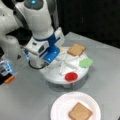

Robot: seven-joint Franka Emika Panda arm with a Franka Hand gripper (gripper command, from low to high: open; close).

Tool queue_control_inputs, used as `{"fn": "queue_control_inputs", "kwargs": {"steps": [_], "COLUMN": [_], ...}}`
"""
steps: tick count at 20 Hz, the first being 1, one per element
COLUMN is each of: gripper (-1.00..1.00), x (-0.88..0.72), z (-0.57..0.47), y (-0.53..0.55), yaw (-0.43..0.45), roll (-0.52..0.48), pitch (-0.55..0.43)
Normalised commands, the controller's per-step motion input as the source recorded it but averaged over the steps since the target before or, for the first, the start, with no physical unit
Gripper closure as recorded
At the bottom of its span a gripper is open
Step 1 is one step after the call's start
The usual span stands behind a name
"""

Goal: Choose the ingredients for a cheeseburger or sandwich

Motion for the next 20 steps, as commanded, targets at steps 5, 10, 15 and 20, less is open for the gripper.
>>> {"fn": "queue_control_inputs", "kwargs": {"steps": [5,10,15,20], "gripper": [-1.0,-1.0,-1.0,-1.0], "x": [-0.2,-0.24,-0.19,-0.09], "z": [-0.15,-0.17,-0.23,-0.21], "y": [0.28,0.27,0.19,0.08], "yaw": [0.015,0.036,0.069,0.069], "roll": [-0.089,-0.022,0.026,0.068], "pitch": [-0.15,-0.169,-0.194,-0.19]}}
